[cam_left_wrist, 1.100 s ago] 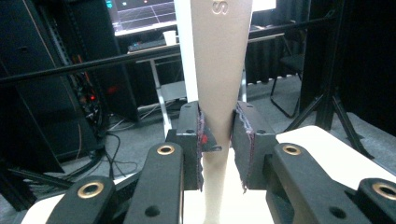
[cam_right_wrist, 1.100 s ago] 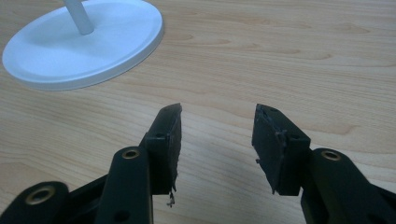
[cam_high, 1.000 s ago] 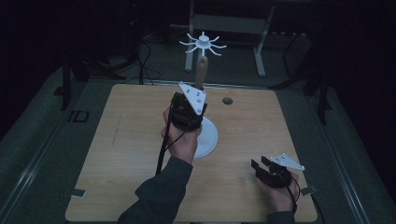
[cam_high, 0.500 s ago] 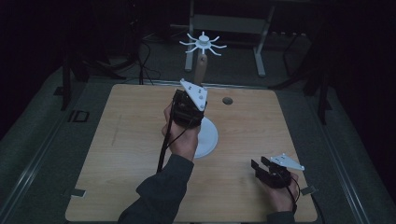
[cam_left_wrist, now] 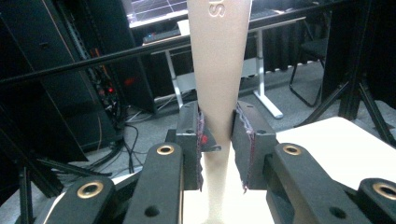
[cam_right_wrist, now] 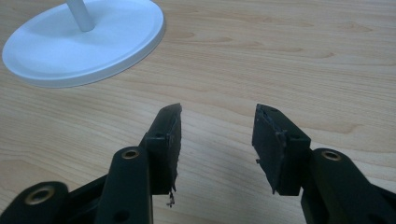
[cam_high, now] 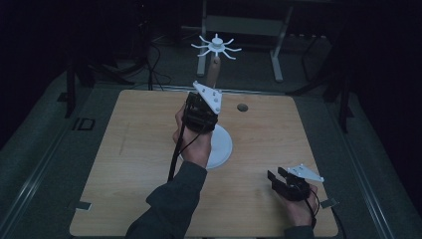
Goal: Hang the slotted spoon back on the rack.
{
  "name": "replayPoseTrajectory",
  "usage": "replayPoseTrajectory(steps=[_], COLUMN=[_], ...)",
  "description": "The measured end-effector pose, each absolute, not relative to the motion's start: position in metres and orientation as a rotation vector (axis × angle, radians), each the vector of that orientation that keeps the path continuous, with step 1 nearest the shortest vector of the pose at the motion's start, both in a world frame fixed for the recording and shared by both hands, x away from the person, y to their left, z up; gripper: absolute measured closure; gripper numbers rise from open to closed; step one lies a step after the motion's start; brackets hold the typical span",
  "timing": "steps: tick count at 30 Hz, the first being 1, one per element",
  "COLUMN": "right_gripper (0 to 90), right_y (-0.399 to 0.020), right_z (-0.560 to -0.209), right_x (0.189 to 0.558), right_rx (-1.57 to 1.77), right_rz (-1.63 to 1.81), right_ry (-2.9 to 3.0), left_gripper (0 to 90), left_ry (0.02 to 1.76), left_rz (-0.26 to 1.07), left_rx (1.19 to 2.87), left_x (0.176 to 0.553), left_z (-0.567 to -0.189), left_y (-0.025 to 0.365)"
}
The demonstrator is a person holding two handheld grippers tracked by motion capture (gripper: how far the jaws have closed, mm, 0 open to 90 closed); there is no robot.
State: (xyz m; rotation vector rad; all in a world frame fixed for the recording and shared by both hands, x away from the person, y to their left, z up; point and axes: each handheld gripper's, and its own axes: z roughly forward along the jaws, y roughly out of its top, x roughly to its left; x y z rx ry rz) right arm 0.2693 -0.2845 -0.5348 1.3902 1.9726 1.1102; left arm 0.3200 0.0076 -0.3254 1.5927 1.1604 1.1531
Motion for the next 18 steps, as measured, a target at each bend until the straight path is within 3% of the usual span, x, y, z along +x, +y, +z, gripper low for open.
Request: replayPoseTrajectory(steps=[18], right_gripper=[51.8], right_y=[-0.2837], right_z=[-0.5352], right_x=[0.269], right_rx=[1.383], right_rz=[1.098], right_ry=[1.973], left_gripper=[72.8], left_ry=[1.169], left_rz=[1.174], left_rx=[1.617], left_x=[0.3291], left_z=[-0.3271], left_y=[0.0053])
